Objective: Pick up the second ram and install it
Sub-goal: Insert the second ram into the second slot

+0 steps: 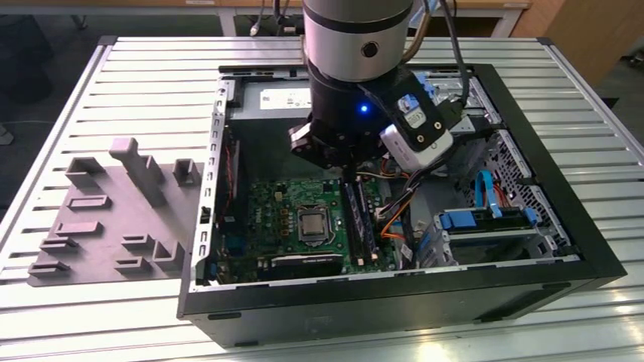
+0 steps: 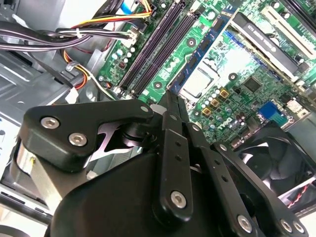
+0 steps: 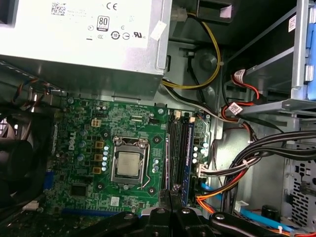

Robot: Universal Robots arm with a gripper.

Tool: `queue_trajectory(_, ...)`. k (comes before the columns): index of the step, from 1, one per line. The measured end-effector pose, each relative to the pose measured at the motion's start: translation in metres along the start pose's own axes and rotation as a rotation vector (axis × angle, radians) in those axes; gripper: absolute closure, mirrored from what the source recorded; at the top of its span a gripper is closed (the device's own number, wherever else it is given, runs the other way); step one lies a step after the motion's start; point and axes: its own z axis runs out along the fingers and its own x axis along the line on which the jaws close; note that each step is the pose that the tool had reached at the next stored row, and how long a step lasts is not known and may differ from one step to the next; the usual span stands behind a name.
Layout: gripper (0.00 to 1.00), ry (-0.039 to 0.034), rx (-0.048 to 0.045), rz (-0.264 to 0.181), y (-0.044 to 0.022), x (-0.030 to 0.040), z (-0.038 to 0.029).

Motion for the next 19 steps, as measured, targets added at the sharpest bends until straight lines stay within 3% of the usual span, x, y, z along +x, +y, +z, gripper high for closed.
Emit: queue_trajectory(19,0.89,-0.0004,-0.0038,0.001,-0.0006,0.0005,0.0108)
